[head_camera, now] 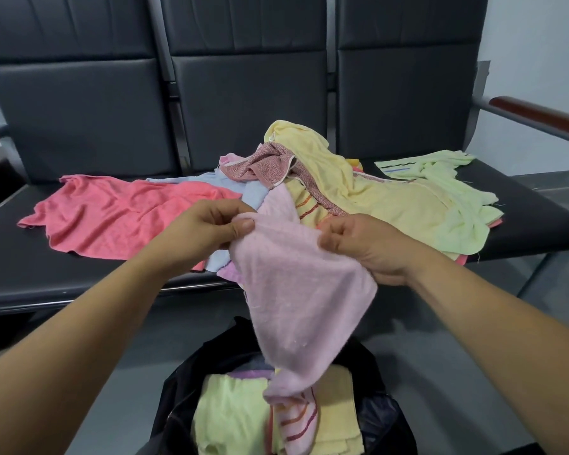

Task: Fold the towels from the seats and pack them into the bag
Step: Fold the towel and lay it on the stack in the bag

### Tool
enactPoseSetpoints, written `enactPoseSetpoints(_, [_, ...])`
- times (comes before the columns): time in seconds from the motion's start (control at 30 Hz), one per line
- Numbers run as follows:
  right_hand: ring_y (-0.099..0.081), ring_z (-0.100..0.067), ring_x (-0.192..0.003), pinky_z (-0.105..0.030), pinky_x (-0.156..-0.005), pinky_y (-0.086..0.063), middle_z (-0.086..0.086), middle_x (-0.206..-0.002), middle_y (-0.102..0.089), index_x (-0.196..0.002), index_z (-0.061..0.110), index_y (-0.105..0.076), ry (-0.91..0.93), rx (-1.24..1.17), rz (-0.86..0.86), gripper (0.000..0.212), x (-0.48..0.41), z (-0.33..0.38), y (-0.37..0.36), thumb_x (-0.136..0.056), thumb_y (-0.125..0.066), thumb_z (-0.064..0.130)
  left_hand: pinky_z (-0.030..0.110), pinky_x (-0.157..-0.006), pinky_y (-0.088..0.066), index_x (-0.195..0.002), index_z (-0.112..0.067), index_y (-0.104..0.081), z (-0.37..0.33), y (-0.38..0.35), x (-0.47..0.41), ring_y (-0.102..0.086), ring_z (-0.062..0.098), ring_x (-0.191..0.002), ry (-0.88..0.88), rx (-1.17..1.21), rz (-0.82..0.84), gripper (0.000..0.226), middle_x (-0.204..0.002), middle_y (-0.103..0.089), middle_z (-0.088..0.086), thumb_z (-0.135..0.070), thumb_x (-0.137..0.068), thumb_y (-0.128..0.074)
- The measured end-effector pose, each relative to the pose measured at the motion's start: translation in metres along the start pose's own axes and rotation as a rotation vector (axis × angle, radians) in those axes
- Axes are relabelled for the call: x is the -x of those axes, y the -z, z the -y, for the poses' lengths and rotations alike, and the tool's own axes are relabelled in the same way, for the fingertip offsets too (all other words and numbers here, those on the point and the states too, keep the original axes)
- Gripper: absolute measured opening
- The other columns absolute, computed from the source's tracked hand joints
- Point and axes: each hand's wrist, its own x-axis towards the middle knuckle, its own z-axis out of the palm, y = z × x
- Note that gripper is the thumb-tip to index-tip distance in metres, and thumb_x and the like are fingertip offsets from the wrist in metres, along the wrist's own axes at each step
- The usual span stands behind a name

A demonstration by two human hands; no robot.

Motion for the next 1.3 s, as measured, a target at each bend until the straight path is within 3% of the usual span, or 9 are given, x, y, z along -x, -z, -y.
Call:
enactPoseSetpoints(0.1, [-0.062,-0.015,-0.076,-0.024,-0.070,-0.053,-0.007,-0.082,-0.067,-0.087,-0.003,-0.071,-0.018,0.122,0.061,0.028,0.003,-0.001,0.006,-0.071,-0.084,0.016,0.020,-0.065,-0.054,-0.080,-0.019,-0.077,0.002,0.005,0.001,-0.066,0.010,-0.070,0.038,0.099,0.023,0.021,-0.075,-0.070,-0.001,-0.014,-0.088,-0.058])
enactPoseSetpoints(0.23, [-0.053,-0.017,-0.077,-0.035,-0.074,-0.043,-0.007,-0.082,-0.060,-0.091,-0.007,-0.069,0.009,0.345,-0.013,0.032,0.007,0.002,0.011,-0.079,-0.086,0.016,0.024,-0.072,-0.057,-0.093,-0.001,-0.070,0.008,0.017,0.002,-0.069,0.018,-0.078,0.112,0.082,0.019,0.012,-0.082,-0.072,0.006,-0.011,-0.088,-0.064])
enactPoseSetpoints(0.37, [-0.053,-0.018,-0.080,-0.035,-0.079,-0.042,-0.010,-0.084,-0.060,-0.088,-0.009,-0.064,0.098,0.269,-0.157,0.039,0.006,0.004,0.014,-0.075,-0.088,0.017,0.020,-0.074,-0.053,-0.080,-0.003,-0.065,0.006,0.016,0.004,-0.069,0.013,-0.076,0.110,-0.176,0.016,0.021,-0.075,-0.072,0.002,-0.018,-0.095,-0.065])
enactPoseSetpoints(0.57, [-0.049,0.003,-0.058,-0.010,-0.058,-0.040,0.012,-0.062,-0.058,-0.074,0.003,-0.065,0.213,0.395,-0.314,0.022,0.004,0.008,0.013,-0.078,-0.085,0.010,0.011,-0.064,-0.048,-0.077,-0.007,-0.071,0.001,0.012,0.003,-0.067,0.004,-0.064,0.102,-0.419,-0.051,0.024,-0.064,-0.070,-0.005,-0.028,-0.088,-0.075])
enactPoseSetpoints(0.7, [-0.064,-0.004,-0.078,-0.018,-0.076,-0.052,0.007,-0.080,-0.072,-0.087,0.009,-0.075,0.254,0.297,-0.314,0.008,0.001,0.011,0.013,-0.085,-0.078,0.002,0.029,-0.065,-0.042,-0.074,-0.014,-0.068,0.007,0.021,0.000,-0.053,0.011,-0.057,0.080,-0.470,-0.099,0.026,-0.058,-0.060,-0.002,-0.029,-0.095,-0.068])
enactPoseSetpoints(0.97, [-0.061,0.000,-0.063,-0.017,-0.063,-0.048,0.011,-0.067,-0.070,-0.077,0.015,-0.073,0.277,0.391,-0.437,0.011,0.002,0.032,0.012,-0.082,-0.083,0.014,0.031,-0.076,-0.054,-0.088,-0.021,-0.073,-0.011,0.030,0.002,-0.060,0.011,-0.069,-0.009,-0.426,-0.171,0.014,-0.075,-0.070,0.005,-0.019,-0.098,-0.064])
enactPoseSetpoints(1.17, [-0.063,-0.001,-0.065,-0.021,-0.063,-0.052,0.007,-0.069,-0.071,-0.075,0.012,-0.073,0.283,0.609,-0.407,0.017,0.007,0.104,0.014,-0.081,-0.085,0.022,0.035,-0.083,-0.054,-0.086,-0.001,-0.067,-0.087,0.054,-0.011,-0.064,0.019,-0.078,-0.006,-0.477,-0.128,0.018,-0.079,-0.067,0.010,-0.012,-0.100,-0.061])
enactPoseSetpoints(1.23, [-0.064,-0.006,-0.069,-0.028,-0.066,-0.055,0.002,-0.073,-0.073,-0.078,0.009,-0.073,0.300,0.665,-0.394,0.018,0.016,0.150,0.013,-0.081,-0.084,0.024,0.034,-0.081,-0.057,-0.081,-0.005,-0.066,-0.128,0.063,-0.012,-0.067,0.020,-0.077,-0.003,-0.356,-0.070,0.017,-0.079,-0.068,0.009,-0.012,-0.096,-0.065])
enactPoseSetpoints(1.3, [-0.066,-0.016,-0.074,-0.032,-0.072,-0.059,-0.007,-0.076,-0.071,-0.075,0.007,-0.070,0.360,0.464,-0.260,0.015,0.032,0.193,0.011,-0.082,-0.080,0.018,0.026,-0.072,-0.059,-0.078,-0.010,-0.070,-0.171,0.072,-0.004,-0.068,0.015,-0.071,-0.080,-0.044,-0.029,0.017,-0.076,-0.070,0.004,-0.012,-0.092,-0.061])
